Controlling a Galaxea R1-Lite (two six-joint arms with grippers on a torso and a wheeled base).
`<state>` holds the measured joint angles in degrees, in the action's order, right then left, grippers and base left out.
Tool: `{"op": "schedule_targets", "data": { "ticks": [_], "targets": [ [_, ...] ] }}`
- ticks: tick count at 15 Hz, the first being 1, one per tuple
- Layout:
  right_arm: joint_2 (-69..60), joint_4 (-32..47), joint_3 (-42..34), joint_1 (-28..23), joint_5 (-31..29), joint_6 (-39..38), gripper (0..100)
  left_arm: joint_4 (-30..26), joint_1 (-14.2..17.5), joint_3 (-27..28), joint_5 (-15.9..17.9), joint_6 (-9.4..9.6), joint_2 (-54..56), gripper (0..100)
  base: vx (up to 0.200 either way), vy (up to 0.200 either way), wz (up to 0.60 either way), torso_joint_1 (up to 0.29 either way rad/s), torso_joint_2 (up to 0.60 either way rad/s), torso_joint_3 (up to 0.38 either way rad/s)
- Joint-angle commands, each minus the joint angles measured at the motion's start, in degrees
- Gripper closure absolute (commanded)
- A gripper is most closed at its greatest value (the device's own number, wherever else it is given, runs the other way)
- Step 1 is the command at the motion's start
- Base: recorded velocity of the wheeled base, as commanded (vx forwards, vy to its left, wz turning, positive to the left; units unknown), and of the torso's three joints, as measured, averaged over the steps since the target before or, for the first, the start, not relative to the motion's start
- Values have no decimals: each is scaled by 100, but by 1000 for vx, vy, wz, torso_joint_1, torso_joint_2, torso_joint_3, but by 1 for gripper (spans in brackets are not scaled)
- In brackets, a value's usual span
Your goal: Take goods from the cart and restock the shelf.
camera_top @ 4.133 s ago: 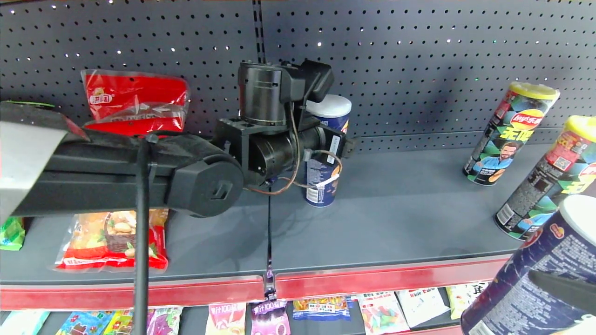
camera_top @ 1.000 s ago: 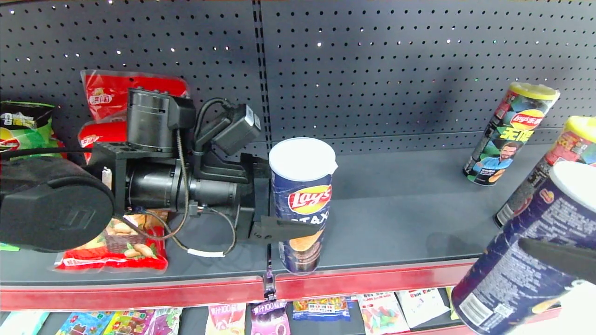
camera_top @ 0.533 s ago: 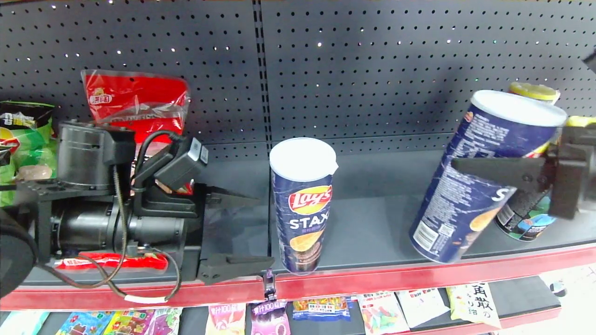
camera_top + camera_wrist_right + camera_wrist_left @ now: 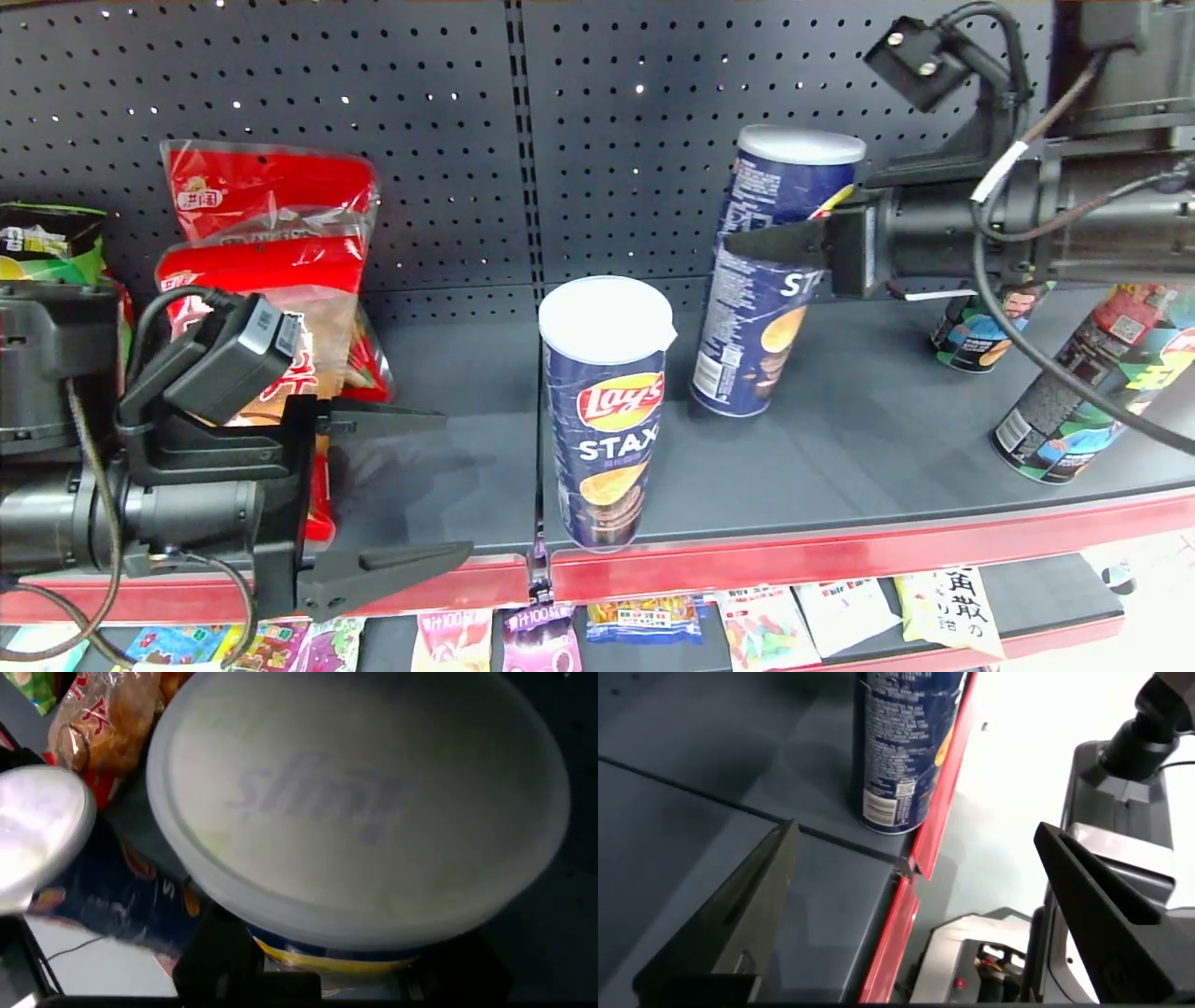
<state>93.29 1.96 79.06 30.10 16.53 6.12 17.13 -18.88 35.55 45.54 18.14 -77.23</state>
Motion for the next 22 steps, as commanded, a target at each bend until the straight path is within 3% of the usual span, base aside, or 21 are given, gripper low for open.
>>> {"op": "schedule_targets", "data": {
  "ticks": [1,8,16,17,22],
  "targets": [
    [796,-3,558,172,17,3,100,-8,139,-74,7,-3,217,0,0,0,0,0,0,0],
    [1613,-12,1297,286,193,21,100,1,139,-153,-151,-118,252,0,0,0,0,0,0,0],
    [1824,-12,1446,339,298,47,100,1,139,-145,-160,-126,234,0,0,0,0,0,0,0],
    [1868,-12,1464,339,298,47,0,1,139,-153,-160,-126,226,0,0,0,0,0,0,0],
    [1648,-3,1314,409,263,30,0,1,139,-145,-160,-126,182,0,0,0,0,0,0,0]
  ]
}}
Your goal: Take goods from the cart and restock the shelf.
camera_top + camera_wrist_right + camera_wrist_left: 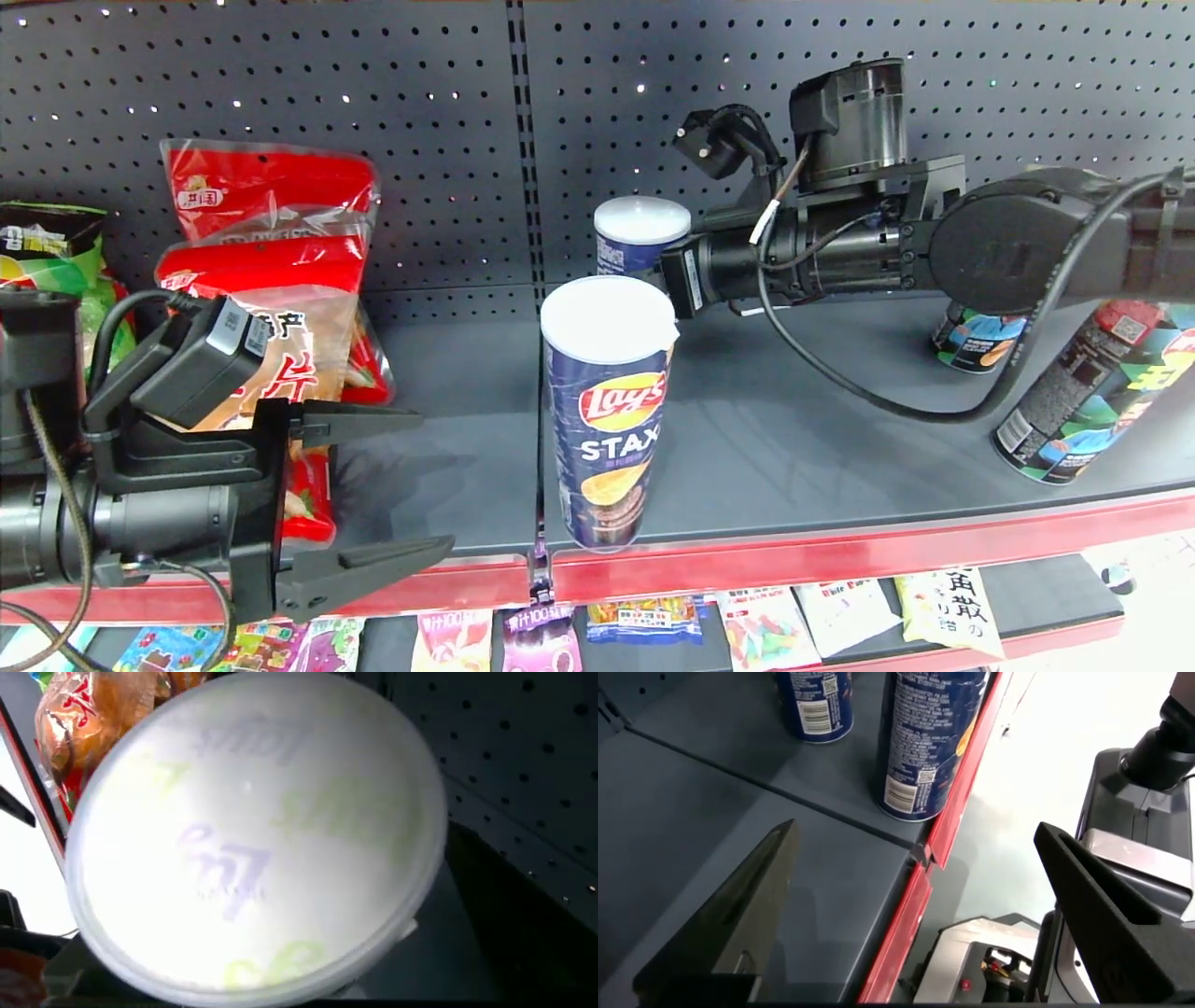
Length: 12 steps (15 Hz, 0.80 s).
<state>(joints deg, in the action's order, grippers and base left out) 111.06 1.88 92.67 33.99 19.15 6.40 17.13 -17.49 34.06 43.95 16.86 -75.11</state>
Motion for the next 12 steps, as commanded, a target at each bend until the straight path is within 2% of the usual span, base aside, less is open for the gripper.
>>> {"op": "schedule_targets", "data": {
  "ticks": [1,4,9,12],
  "targets": [
    [-321,14,-223,11,-17,-7,0,1,0,4,0,10,-48,0,0,0,0,0,0,0],
    [-787,6,-839,-33,-149,-16,0,19,0,66,-62,19,-162,0,0,0,0,0,0,0],
    [-1183,6,-1269,-59,-263,-25,0,27,-17,110,-70,54,-268,0,0,0,0,0,0,0],
    [-1798,6,-2183,-94,-614,-34,0,27,-61,171,-132,63,-400,0,0,0,0,0,0,0]
  ]
}}
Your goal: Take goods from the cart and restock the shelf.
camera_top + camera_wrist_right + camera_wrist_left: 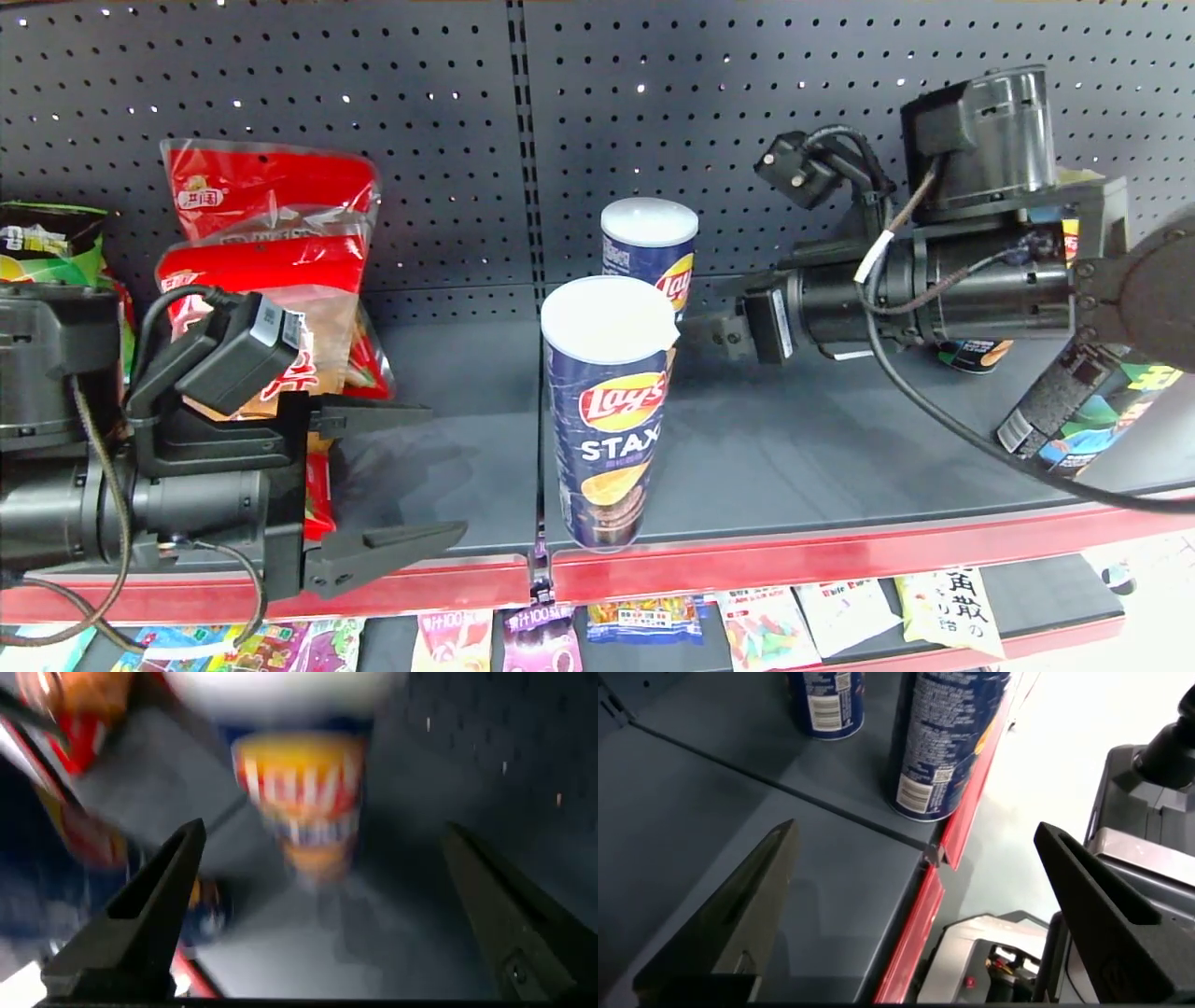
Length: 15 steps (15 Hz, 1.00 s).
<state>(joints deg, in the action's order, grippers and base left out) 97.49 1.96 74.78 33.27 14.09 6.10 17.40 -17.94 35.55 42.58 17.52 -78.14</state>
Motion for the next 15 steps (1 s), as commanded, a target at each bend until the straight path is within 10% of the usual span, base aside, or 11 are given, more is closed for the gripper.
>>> {"op": "schedule_targets", "data": {
  "ticks": [1,8,15],
  "targets": [
    [-766,-3,-816,-110,-126,-3,0,1,-78,40,5,6,-228,0,0,0,0,0,0,0],
    [-3008,6,-3039,4,-100,23,0,1,-192,233,-180,428,-790,0,0,0,0,0,0,0],
    [-4862,287,-4032,-48,-355,-21,0,1,-429,479,-435,419,-1133,0,0,0,0,0,0,0]
  ]
}}
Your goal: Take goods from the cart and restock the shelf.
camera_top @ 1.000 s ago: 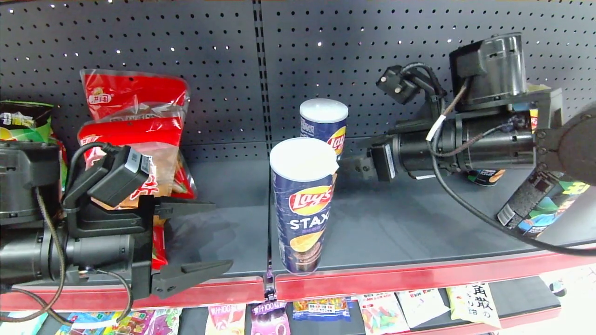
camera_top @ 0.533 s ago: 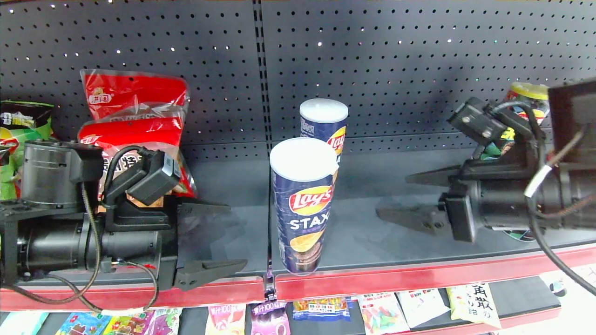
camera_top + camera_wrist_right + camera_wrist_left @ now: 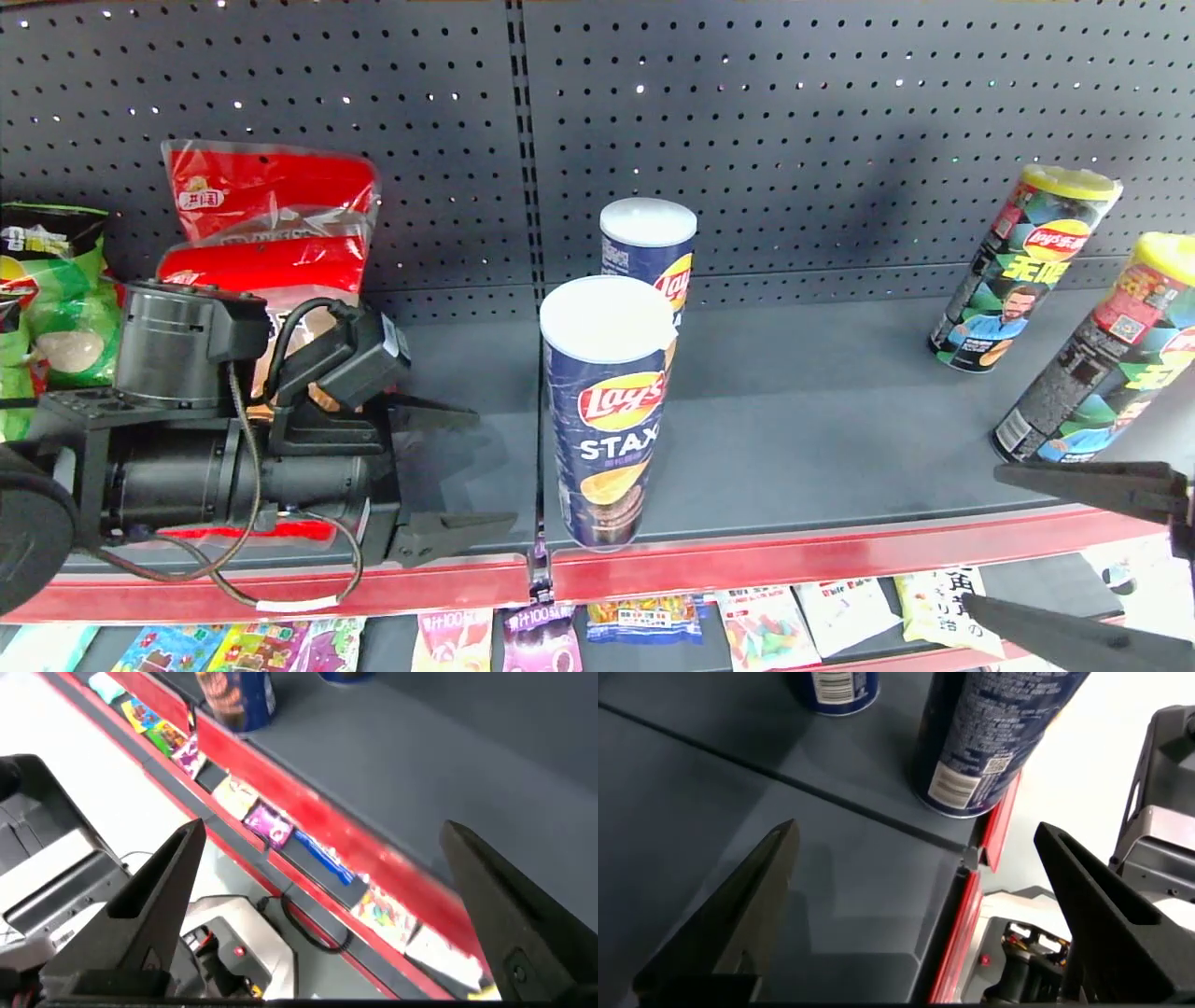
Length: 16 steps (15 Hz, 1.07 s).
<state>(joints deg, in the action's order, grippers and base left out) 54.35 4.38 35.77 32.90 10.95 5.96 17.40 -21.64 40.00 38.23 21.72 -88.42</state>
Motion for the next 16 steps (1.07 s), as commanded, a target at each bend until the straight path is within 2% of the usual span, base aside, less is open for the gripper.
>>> {"op": "schedule_targets", "data": {
  "ticks": [1,6,7,10,16],
  "targets": [
    [-645,142,-131,-12,-40,-78,0,1,-104,34,0,-1,-149,0,0,0,0,0,0,0],
    [-759,169,-158,-179,-49,-192,0,1,-113,289,0,-1,-404,0,0,0,0,0,0,0],
    [-838,169,-184,-267,-49,-192,0,1,-139,509,-9,7,-589,0,0,0,0,0,0,0],
    [-873,169,-184,-284,-49,-192,0,1,-306,588,-52,-1,-738,0,0,0,0,0,0,0],
    [-873,160,-246,-320,-40,-201,0,1,-323,861,-79,-1,-976,0,0,0,0,0,0,0]
  ]
}}
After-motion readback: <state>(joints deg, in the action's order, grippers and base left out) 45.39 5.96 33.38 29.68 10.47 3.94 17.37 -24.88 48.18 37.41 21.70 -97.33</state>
